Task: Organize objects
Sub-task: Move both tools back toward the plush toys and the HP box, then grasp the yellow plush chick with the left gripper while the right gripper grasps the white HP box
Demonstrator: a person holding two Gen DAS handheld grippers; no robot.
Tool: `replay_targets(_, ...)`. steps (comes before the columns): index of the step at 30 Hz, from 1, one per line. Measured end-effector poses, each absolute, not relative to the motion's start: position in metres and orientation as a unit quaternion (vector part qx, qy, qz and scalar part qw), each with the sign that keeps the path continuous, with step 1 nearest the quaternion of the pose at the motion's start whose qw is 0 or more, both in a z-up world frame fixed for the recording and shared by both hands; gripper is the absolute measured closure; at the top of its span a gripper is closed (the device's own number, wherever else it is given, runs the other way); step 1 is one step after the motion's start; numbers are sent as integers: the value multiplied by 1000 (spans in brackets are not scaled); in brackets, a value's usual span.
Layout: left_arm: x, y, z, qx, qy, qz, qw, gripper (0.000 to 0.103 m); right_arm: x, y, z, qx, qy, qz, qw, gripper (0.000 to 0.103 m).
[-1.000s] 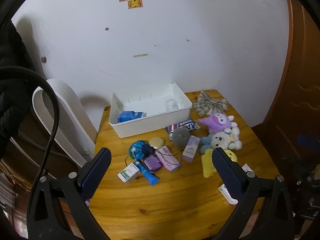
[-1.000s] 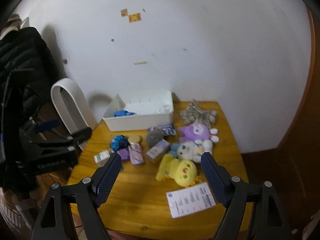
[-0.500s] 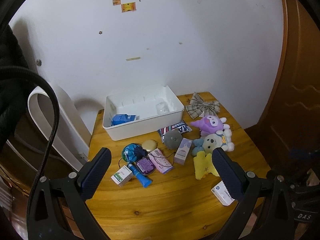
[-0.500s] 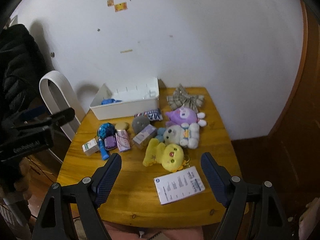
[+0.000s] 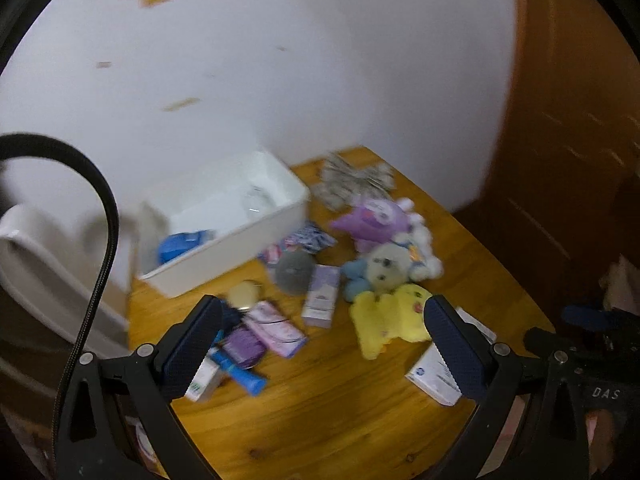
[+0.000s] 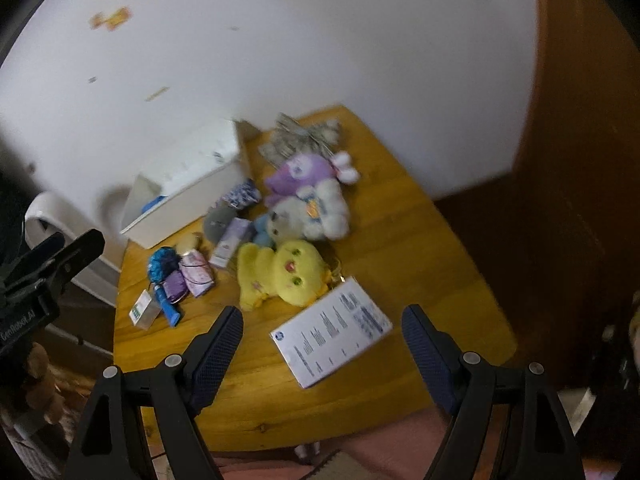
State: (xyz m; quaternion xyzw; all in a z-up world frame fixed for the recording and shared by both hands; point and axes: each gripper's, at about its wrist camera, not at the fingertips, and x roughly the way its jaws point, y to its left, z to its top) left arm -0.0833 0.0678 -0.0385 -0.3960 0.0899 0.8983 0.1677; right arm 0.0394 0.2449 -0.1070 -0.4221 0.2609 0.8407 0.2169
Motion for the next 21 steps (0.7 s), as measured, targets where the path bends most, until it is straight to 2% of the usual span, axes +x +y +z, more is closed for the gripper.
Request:
replay_targets(8,-124,123,-97,-443,177,831,286,2,32,260,-160,-454,383,772,227,21)
replay_targets(15,-132,153,-137,-418,313,781,343,2,18,251,-194,-497,399,739,218,21)
replay_targets(21,-140,172,-172,-422,381,735,369,2,17,254,-214,-513,421,714,223,21)
